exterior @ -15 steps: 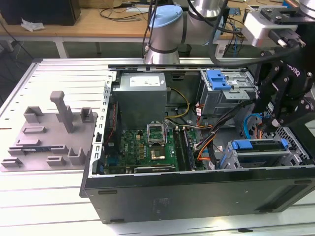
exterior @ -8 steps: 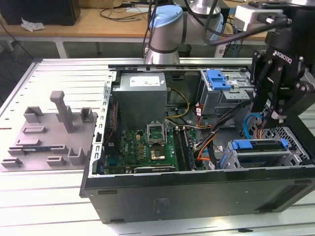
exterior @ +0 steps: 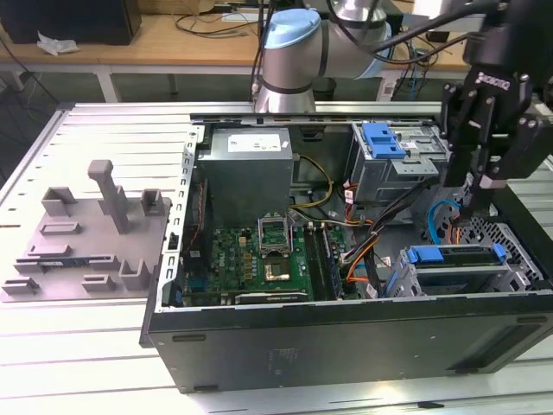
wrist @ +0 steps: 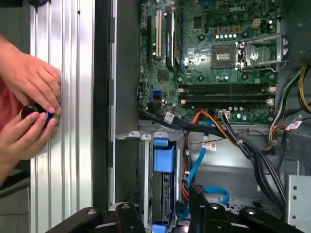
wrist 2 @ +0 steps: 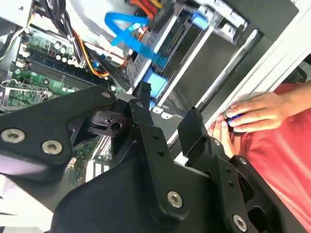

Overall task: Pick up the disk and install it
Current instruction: 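Insert the first disk wire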

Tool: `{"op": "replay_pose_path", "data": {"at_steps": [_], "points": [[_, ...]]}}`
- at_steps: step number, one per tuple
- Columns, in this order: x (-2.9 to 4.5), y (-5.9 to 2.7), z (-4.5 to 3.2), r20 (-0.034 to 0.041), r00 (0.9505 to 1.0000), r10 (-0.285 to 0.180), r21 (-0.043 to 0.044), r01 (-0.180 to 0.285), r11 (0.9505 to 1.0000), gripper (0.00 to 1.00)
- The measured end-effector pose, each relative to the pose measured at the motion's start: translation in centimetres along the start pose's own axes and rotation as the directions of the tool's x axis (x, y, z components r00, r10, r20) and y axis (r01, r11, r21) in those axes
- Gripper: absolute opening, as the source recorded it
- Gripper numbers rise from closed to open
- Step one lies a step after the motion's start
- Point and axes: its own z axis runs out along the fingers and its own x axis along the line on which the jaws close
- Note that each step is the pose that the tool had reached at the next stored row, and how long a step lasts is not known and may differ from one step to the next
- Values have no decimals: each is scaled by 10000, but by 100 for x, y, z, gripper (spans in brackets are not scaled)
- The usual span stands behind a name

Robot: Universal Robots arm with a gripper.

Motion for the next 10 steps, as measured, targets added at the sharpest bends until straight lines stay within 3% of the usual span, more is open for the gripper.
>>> {"op": "replay_pose_path", "data": {"at_steps": [5, 10], "points": [[-9, -265, -6, 1, 10000, -69, -253, 69, 9997, 51], [-36, -416, -10, 2, 10000, 14, -359, -14, 9994, 51]]}}
